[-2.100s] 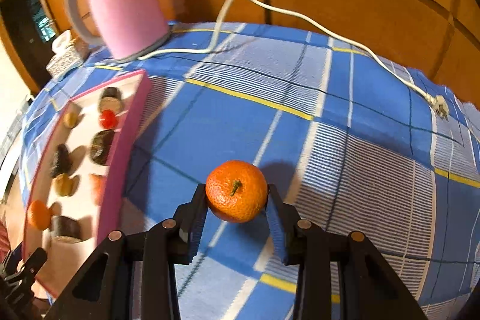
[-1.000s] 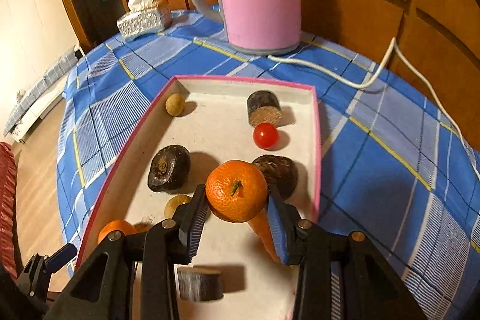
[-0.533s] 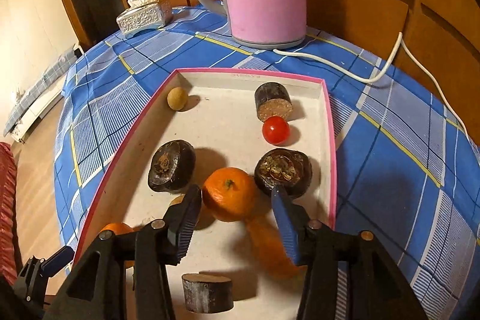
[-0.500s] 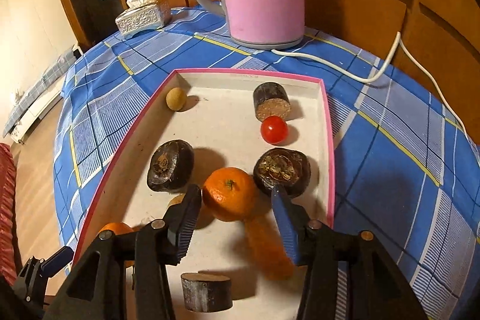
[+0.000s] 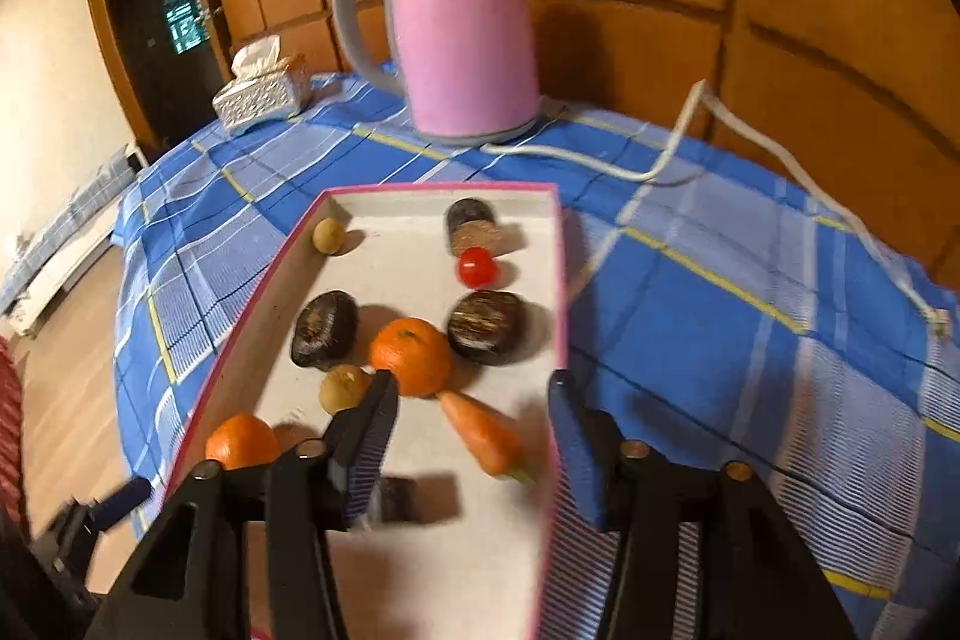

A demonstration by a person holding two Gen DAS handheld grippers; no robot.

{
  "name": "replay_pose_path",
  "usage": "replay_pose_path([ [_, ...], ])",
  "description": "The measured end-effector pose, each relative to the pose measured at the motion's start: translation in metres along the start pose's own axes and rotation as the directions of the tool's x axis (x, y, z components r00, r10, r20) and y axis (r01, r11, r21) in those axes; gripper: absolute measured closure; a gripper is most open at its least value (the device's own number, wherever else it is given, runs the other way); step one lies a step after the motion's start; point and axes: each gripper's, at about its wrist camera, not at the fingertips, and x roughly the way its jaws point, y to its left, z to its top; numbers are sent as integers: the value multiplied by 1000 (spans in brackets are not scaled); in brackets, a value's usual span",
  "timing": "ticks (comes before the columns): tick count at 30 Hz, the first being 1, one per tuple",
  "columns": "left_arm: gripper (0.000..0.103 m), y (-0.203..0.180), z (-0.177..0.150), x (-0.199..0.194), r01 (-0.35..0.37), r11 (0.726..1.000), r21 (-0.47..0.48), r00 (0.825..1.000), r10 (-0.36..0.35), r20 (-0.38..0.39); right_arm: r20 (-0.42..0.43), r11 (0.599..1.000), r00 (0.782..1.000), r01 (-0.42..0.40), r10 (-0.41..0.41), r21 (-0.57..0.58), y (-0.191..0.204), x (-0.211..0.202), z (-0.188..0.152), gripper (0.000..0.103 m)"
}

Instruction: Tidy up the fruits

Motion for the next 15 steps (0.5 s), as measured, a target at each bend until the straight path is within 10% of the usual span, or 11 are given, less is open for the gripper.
replay_pose_path([
  [15,0,-23,0,-31,-49,995,84,996,43,77,45,972,977,204,-210,120,-23,-54,-71,35],
])
